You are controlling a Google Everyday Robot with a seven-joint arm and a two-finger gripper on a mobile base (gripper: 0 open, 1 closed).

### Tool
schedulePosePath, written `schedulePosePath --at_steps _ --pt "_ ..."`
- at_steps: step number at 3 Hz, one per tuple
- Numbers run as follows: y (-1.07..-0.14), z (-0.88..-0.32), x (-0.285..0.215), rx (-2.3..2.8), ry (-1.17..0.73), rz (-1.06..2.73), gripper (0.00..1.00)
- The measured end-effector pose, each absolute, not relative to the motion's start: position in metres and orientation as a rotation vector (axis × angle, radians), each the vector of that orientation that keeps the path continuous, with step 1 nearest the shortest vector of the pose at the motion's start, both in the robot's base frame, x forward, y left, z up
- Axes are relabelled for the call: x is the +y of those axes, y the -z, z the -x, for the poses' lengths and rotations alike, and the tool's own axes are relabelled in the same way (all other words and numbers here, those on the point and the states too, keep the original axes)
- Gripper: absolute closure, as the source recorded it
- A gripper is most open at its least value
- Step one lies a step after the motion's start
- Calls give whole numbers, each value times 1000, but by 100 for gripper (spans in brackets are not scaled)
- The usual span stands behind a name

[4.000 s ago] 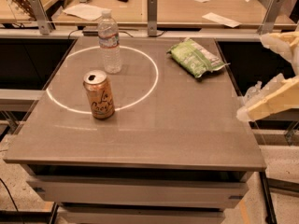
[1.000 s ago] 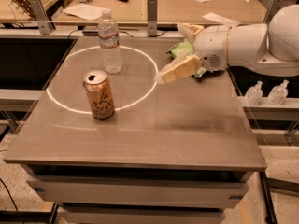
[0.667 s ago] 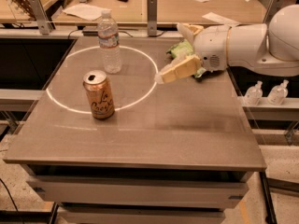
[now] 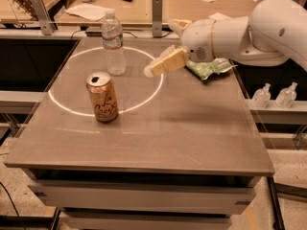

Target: Knock water bottle over

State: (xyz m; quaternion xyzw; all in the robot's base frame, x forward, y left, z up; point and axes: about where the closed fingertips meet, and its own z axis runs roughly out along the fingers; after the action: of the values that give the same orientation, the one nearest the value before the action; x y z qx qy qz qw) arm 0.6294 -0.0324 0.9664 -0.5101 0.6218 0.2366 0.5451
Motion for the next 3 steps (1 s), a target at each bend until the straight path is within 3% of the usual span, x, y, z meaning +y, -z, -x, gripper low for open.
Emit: schedulePosePath --at_steps 3 --pt "-941 -678 29 1434 -821 1241 0"
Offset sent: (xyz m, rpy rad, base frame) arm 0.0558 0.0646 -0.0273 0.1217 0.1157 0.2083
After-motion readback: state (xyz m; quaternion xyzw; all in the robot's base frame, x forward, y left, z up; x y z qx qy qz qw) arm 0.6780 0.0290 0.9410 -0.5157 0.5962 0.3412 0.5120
